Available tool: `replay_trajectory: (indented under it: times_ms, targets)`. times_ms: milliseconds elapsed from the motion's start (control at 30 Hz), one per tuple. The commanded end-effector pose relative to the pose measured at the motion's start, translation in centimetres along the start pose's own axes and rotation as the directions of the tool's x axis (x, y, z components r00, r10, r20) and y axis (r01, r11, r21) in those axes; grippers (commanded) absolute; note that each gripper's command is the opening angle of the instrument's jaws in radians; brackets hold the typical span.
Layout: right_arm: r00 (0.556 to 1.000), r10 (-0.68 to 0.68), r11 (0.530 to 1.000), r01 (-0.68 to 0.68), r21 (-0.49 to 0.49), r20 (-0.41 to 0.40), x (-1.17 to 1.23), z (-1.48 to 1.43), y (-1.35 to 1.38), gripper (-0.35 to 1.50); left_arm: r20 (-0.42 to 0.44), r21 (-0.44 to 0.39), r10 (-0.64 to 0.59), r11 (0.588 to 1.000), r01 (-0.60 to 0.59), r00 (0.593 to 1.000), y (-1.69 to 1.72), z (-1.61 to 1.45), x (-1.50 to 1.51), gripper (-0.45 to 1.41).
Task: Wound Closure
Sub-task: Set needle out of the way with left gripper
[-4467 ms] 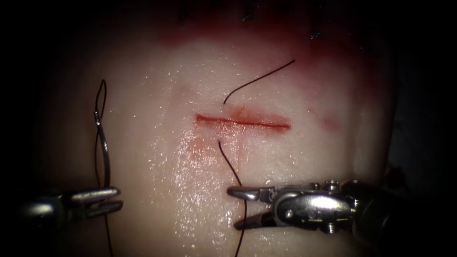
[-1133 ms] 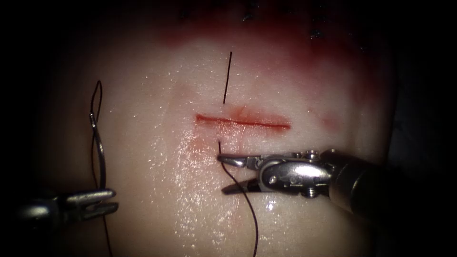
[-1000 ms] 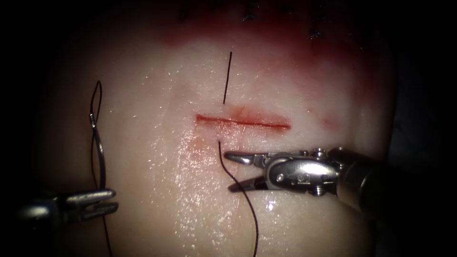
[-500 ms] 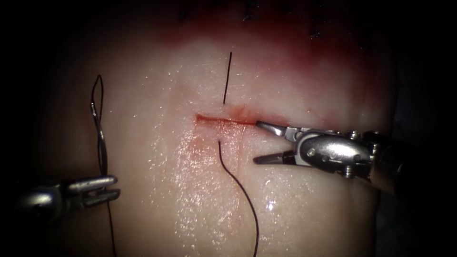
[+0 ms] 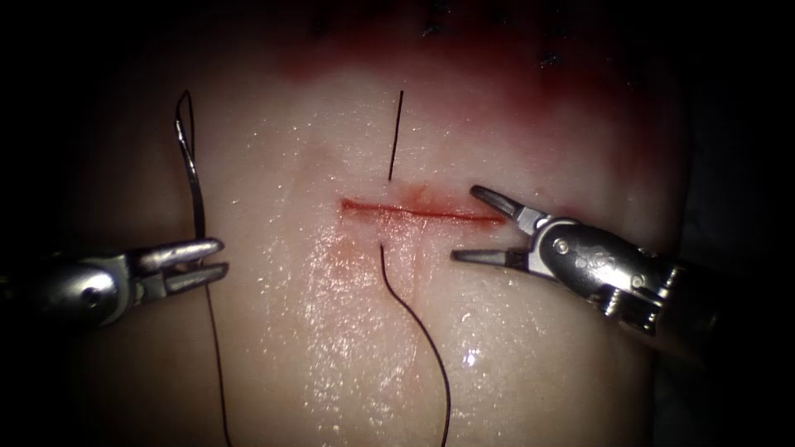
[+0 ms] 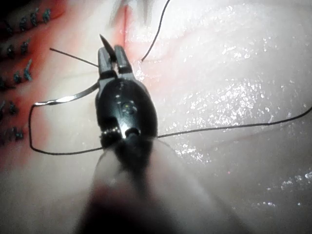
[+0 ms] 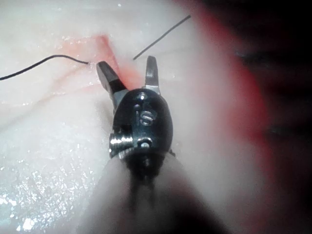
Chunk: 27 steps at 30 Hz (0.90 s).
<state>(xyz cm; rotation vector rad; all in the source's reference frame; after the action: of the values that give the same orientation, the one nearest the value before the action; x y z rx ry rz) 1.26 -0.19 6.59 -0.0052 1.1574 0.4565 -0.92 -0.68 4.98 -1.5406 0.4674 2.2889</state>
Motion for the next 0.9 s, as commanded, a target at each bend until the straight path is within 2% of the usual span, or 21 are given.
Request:
replay_trajectory:
  times_ms: [33, 100, 200, 533, 767, 900]
  targets:
    - [1.0, 0.005, 1.0, -0.005, 0.002, -0.011, 0.02, 0.04, 0.03, 0.96, 0.014, 0.019, 0.005, 1.0, -0.006, 1.0, -0.03, 0.13, -0.08, -0.35]
    - [1.0, 0.011, 1.0, -0.011, 0.019, -0.024, 0.07, 0.03, 0.03, 1.11, 0.039, 0.047, 0.02, 0.999, -0.022, 0.999, -0.08, 0.19, -0.15, -0.35]
    - [1.0, 0.014, 1.0, -0.013, 0.026, -0.027, 0.12, 0.0, -0.02, 1.16, 0.072, 0.083, 0.026, 0.996, -0.032, 0.997, -0.16, 0.29, -0.26, -0.35]
    - [0.999, 0.014, 0.999, -0.013, 0.031, -0.035, 0.18, -0.05, -0.16, 1.23, 0.222, 0.144, 0.111, 0.979, -0.145, 0.969, -0.45, 0.55, -0.61, -0.35]
    - [0.999, 0.012, 0.999, -0.01, 0.046, -0.048, 0.19, -0.04, -0.24, 1.21, 0.344, 0.176, 0.156, 0.958, -0.226, 0.926, -0.66, 0.74, -0.94, -0.35]
    - [0.998, 0.012, 0.999, -0.009, 0.053, -0.054, 0.2, -0.05, -0.27, 1.19, 0.387, 0.161, 0.177, 0.953, -0.255, 0.905, -0.73, 0.84, -1.12, -0.35]
